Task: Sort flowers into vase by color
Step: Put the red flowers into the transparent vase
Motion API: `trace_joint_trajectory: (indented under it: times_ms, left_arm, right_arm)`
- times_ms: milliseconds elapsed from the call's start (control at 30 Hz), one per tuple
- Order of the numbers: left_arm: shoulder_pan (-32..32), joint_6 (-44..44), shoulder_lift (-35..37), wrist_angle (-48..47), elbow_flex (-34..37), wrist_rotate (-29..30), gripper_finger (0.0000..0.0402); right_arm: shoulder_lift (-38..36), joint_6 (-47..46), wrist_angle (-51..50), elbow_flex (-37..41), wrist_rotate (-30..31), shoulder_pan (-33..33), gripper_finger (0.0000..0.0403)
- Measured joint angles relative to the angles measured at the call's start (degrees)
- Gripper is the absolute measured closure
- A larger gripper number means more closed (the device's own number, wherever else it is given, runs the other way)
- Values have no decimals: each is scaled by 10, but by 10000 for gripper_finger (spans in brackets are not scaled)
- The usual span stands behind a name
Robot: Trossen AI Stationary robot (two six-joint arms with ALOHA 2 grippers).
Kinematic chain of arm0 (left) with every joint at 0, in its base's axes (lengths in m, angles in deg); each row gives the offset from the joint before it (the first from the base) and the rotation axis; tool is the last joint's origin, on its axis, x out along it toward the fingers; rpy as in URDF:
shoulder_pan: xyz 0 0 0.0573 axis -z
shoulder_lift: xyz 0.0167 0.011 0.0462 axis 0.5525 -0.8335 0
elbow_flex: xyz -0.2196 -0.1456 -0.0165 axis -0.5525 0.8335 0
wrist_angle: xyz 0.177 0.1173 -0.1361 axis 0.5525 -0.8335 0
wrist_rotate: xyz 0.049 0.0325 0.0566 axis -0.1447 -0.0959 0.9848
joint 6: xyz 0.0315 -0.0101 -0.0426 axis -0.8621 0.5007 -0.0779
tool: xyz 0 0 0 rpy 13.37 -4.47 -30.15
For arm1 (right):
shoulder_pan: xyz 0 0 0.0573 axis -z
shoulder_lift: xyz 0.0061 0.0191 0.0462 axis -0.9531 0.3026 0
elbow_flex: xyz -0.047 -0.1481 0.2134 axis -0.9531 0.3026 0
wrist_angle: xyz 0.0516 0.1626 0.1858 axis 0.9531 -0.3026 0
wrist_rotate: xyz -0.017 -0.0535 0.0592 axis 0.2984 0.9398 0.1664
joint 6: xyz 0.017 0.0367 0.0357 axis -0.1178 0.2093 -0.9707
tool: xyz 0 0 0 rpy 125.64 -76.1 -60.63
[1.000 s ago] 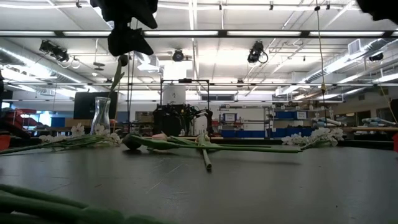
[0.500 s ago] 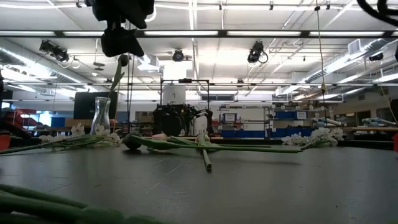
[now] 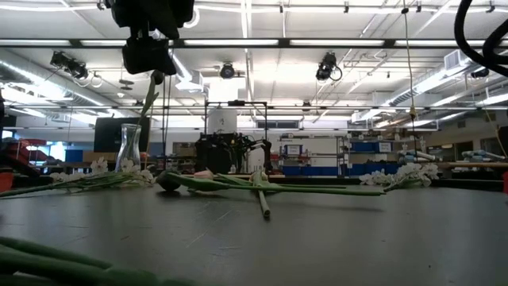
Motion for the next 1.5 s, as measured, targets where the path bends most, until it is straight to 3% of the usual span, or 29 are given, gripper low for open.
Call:
trace_joint_trajectory:
  times_ms: [233, 333, 600, 833, 967, 1100, 1300, 1500]
  left_arm:
    - [0, 0, 0, 2, 0, 12, 130]
    - [0, 0, 0, 4, 0, 24, 130]
    - [0, -4, 0, 4, 0, 25, 130]
    - [-1, -12, 1, 5, 0, 26, 130]
    - [-1, -11, 17, 4, 0, 26, 130]
    - [-9, 1, 45, 1, 0, 29, 130]
    - [-31, 10, 111, -7, 0, 59, 130]
    - [-40, 4, 163, -12, 0, 84, 130]
  right_arm:
    - [4, 13, -21, -25, 31, 0, 360]
    - [5, 24, -49, -45, 74, -1, 388]
    - [6, 39, -60, -105, 211, 8, 381]
    - [6, 85, -63, -160, 393, 31, 386]
    - [6, 198, -66, -189, 498, 47, 386]
    - [6, 342, -70, -222, 566, 75, 386]
    - [2, 526, -75, -274, 619, 134, 386]
    - [-2, 715, -61, -321, 604, 203, 382]
